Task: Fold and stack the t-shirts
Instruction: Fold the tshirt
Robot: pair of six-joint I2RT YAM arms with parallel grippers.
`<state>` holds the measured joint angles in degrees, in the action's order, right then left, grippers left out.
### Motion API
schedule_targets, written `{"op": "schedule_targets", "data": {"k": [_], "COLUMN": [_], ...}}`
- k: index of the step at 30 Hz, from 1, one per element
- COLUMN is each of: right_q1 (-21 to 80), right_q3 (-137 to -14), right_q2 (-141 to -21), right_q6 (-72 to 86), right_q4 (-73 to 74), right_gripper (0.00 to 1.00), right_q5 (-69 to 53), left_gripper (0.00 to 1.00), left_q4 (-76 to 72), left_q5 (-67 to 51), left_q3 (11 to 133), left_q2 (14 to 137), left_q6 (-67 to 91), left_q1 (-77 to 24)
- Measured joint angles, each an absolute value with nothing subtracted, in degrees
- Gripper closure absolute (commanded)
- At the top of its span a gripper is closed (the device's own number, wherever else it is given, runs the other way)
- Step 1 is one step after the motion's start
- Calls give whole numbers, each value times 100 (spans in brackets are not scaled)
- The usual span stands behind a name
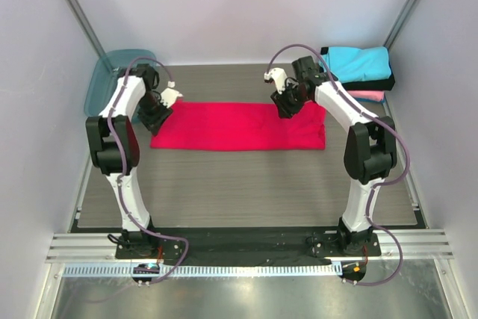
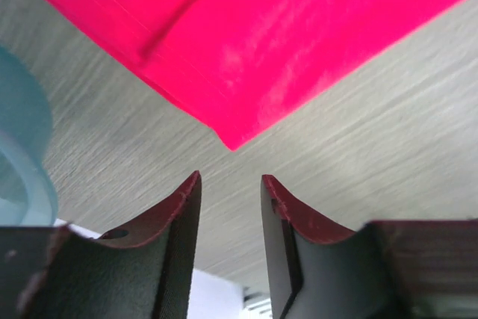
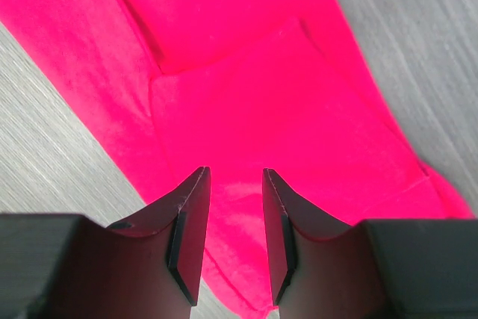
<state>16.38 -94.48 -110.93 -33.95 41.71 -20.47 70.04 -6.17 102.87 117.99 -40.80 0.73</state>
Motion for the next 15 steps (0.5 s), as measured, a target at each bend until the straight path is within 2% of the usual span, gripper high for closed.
{"op": "schedule_targets", "data": {"k": [15], "right_q1": [1638], "right_q3": [-9391], "right_q2": [-11019], "right_q6": [-3395], "right_q4": [4160], "right_gripper": [60], "right_q5": [-1804], "left_gripper": [64], "left_q4": [7229], "left_q5": [-423], "left_q3": [10033], "left_q2": [12363], "left_q6": [-4565], "left_q1": [-40]}}
